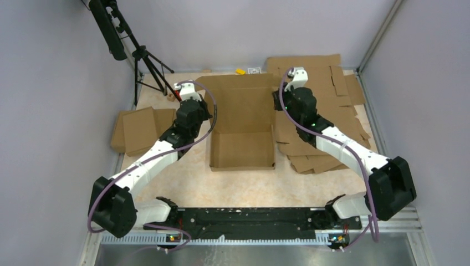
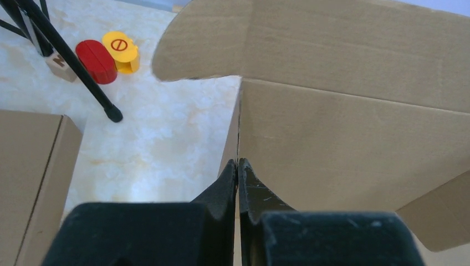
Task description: Fold the paper box
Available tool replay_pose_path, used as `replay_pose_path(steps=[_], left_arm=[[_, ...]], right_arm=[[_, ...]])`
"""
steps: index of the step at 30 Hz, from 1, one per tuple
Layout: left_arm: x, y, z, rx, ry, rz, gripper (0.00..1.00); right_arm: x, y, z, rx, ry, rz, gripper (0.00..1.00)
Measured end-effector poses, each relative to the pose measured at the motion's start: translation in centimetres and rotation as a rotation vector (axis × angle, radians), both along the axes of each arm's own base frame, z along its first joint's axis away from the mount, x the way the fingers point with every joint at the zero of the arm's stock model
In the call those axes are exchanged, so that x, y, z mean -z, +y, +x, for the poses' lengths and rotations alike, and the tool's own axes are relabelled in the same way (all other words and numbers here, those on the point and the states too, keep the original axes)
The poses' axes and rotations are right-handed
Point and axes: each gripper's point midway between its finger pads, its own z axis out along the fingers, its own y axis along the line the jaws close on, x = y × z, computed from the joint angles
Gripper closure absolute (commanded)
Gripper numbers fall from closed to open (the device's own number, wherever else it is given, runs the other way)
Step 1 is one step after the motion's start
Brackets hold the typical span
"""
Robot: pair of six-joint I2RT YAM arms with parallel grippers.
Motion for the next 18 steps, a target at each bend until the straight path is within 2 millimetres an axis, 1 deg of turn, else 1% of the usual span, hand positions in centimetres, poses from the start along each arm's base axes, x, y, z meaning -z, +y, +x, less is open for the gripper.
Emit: replay_pose_path(steps=[3, 5, 7, 11, 15, 18], left_arm=[[0.9, -0.2, -0.3, 0.014, -0.011, -0.021, 1.00], [1.1, -0.2, -0.8, 0.027, -0.031, -0.039, 1.00], [1.2, -0.1, -1.4, 0.039, -0.048, -0.051, 1.00], [0.8, -0.1, -2.3, 0.060, -0.076, -0.075, 1.00], [0.8, -0.1, -2.8, 0.073, -0.075, -0.090, 1.00], [1.1, -0.2, -3.5, 0.090, -0.073, -0.108, 1.00]], right_arm=[[1.5, -0.5, -0.4, 0.062, -0.013, 0.008, 1.00], [1.8, -0.7, -0.6, 0.104, -0.025, 0.012, 1.00], [1.7, -0.4, -0.9, 0.131, -0.034, 0.017, 1.00], [0.8, 0.5, -1.7, 0.179, -0.077, 0.034, 1.00], [0.9, 0.7, -2.5, 0.218, -0.092, 0.018, 1.00], [1.3, 0.5, -3.6, 0.233, -0.100, 0.005, 1.00]])
